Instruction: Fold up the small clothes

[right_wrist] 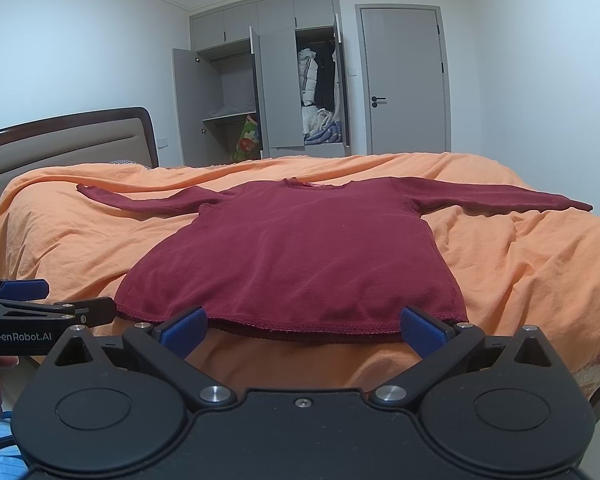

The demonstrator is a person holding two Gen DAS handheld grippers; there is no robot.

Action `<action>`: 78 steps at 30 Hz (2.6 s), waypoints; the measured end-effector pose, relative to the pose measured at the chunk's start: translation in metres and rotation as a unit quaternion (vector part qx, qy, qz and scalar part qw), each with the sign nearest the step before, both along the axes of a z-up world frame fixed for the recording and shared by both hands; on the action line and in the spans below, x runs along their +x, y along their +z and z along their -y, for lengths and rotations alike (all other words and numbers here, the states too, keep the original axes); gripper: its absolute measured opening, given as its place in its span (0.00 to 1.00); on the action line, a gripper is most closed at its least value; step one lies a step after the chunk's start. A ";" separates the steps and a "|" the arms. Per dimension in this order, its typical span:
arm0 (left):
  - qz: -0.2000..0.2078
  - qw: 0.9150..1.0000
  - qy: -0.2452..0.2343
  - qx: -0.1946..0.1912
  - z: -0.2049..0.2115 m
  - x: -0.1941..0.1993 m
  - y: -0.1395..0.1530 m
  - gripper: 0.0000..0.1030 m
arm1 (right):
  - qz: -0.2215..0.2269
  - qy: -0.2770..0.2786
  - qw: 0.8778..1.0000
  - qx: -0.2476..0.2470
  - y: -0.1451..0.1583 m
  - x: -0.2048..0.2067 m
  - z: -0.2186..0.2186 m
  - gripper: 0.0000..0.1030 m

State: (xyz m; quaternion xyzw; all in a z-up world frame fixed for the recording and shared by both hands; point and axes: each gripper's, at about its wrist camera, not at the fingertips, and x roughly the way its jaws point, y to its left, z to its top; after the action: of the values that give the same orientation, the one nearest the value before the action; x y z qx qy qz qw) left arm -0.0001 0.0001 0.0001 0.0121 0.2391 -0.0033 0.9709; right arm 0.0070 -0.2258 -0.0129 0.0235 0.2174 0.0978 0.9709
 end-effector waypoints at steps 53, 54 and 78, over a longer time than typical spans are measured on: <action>0.000 1.000 0.000 0.001 0.000 0.000 0.000 1.00 | 0.000 0.000 1.000 -0.004 0.000 0.000 -0.001 1.00; 0.000 1.000 0.000 0.001 0.000 0.000 0.000 1.00 | -0.001 0.000 1.000 -0.004 0.000 0.000 -0.002 1.00; -0.060 0.998 0.017 -0.028 -0.016 0.063 -0.003 1.00 | -0.039 -0.024 0.999 0.021 -0.004 0.064 0.026 1.00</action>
State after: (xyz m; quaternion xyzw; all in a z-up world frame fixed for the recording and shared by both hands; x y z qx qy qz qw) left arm 0.0632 0.0158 -0.0029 -0.0192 0.2968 0.0054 0.9547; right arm 0.0709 -0.2519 -0.0173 0.0528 0.2521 0.0776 0.9631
